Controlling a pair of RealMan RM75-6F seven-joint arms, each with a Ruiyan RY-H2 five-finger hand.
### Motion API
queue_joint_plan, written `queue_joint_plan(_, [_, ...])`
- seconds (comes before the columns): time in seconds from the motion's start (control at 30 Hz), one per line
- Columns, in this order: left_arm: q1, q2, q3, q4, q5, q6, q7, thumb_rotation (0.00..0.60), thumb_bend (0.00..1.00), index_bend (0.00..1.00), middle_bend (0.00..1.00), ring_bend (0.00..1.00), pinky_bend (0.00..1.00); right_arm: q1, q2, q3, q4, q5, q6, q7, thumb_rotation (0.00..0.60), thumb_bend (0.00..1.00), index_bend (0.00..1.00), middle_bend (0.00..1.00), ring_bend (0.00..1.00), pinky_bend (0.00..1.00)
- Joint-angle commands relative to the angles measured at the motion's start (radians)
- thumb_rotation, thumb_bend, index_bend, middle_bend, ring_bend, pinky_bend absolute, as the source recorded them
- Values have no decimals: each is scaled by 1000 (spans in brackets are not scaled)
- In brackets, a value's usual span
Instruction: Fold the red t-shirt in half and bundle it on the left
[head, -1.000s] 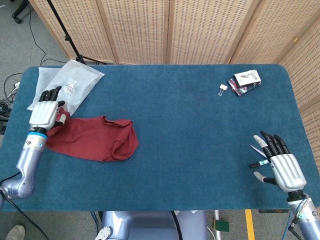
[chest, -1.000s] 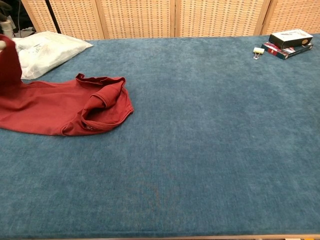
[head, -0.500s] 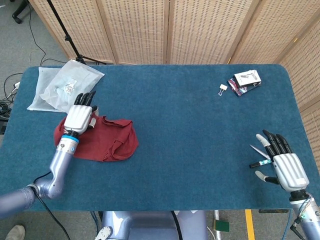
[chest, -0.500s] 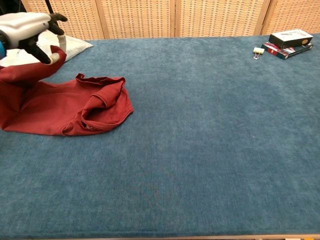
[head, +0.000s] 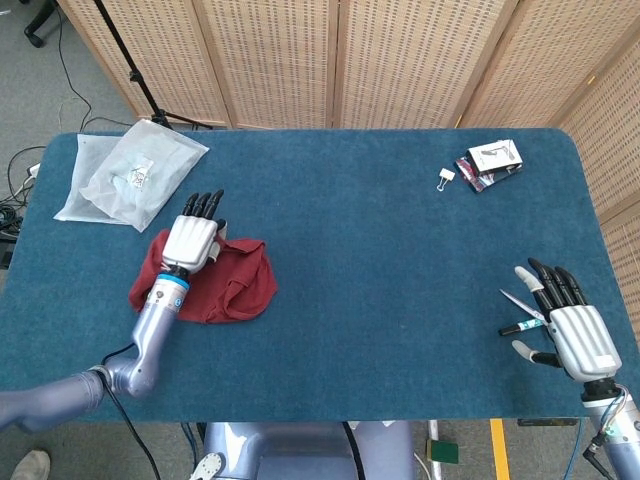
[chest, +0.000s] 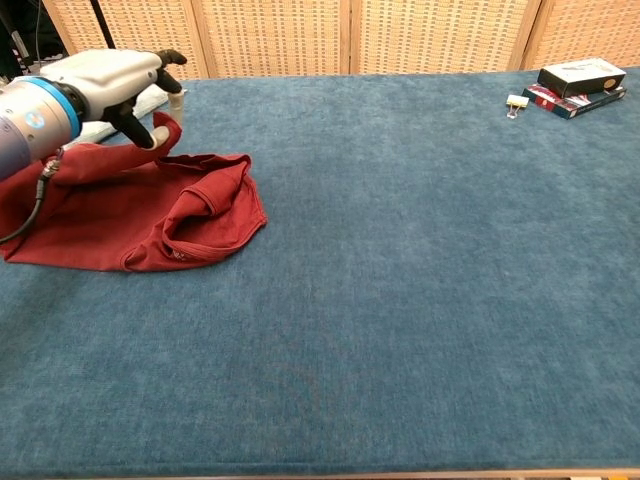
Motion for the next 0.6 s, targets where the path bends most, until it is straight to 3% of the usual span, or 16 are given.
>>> queue_joint_plan(0.03, [-13, -25, 5, 15, -8, -5, 19, 600, 580, 858, 0, 0, 0, 0, 1, 0, 1, 1, -1, 4, 600, 0, 0, 0, 0, 0])
queue_joint_plan(0.2, [-26, -70, 10, 52, -25, -18, 38, 600, 539, 819, 0, 0, 0, 3, 4, -1, 2, 0, -7, 14, 600, 0, 0, 0, 0, 0])
queue_joint_plan(0.27, [-27, -76, 12, 58, -27, -24, 34, 600, 457, 603, 0, 0, 0, 3, 5, -1, 2, 1, -8, 16, 600, 0, 0, 0, 0, 0])
queue_joint_plan(0.33, [-28, -81, 13, 60, -25, -31, 22, 600, 328, 224, 0, 0, 0, 3, 5, -1, 3, 2, -9, 16, 600, 0, 0, 0, 0, 0])
queue_joint_plan(0.4, [-28, -83, 15, 63, -15, -32, 8, 600, 235, 48, 0, 0, 0, 4, 5, -1, 3, 2, -10, 16, 600, 0, 0, 0, 0, 0])
queue_joint_plan(0.47, [-26, -83, 16, 64, -4, -28, -6, 600, 159, 0, 0, 0, 0, 4, 5, -2, 3, 1, -10, 16, 600, 0, 0, 0, 0, 0])
queue_joint_plan(0.6, [-18, -76, 14, 58, 30, -10, -51, 600, 21, 0, 0, 0, 0, 3, 6, -2, 2, 0, -9, 16, 600, 0, 0, 0, 0, 0])
